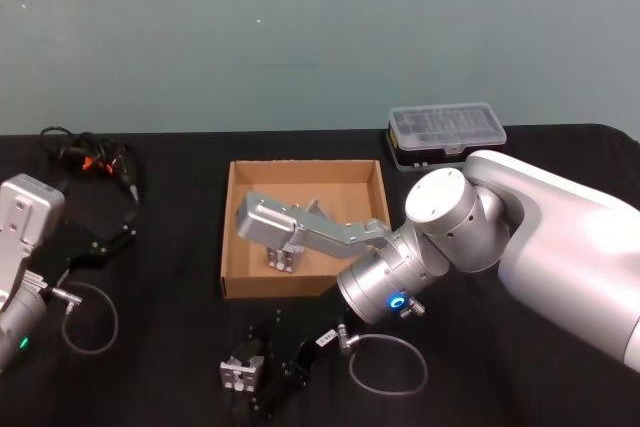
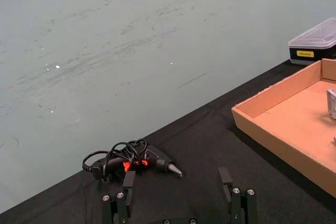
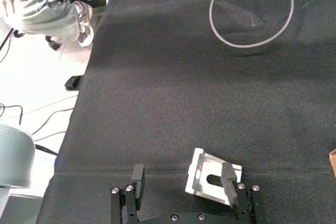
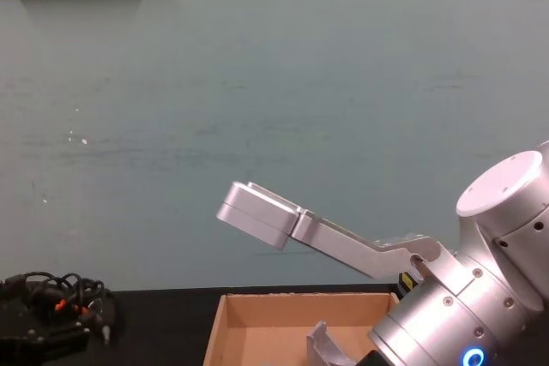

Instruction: Use one hand to pick up the angle iron from the table and place it into the box.

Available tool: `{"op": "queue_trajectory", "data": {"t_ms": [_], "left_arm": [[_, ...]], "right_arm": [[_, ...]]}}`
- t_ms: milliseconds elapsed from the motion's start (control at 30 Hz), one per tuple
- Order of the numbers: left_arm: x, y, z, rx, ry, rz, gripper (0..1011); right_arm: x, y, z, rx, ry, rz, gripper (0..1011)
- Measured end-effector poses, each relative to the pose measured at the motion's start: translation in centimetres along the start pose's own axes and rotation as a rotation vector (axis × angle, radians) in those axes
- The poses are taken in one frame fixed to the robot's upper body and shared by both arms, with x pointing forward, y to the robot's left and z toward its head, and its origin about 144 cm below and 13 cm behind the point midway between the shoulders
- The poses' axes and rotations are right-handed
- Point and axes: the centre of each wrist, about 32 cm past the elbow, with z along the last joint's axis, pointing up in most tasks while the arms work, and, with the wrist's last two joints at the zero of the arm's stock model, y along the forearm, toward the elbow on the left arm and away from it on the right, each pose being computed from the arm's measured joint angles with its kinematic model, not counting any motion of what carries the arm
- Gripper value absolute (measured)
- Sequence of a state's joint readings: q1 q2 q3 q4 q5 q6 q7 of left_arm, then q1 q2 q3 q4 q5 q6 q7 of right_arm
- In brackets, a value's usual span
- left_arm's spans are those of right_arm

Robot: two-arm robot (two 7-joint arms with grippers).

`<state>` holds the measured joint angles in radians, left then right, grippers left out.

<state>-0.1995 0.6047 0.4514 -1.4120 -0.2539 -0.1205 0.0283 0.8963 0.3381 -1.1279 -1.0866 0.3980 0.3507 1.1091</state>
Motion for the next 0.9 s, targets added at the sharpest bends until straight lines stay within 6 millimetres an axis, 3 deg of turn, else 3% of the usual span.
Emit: {"op": "queue_trajectory", "data": {"t_ms": [333,900], "left_arm": [[0.00,0.00,0.00,0.000,0.000,0.000,1000],[0.00,0.00,0.00,0.000,0.000,0.000,1000]], "right_arm": [[-0.03,0.01,0.00,0.002,-0.002,0.001,695],[-0.04,-0.03,-0.01,0.003,-0.004,0.002,136]]}}
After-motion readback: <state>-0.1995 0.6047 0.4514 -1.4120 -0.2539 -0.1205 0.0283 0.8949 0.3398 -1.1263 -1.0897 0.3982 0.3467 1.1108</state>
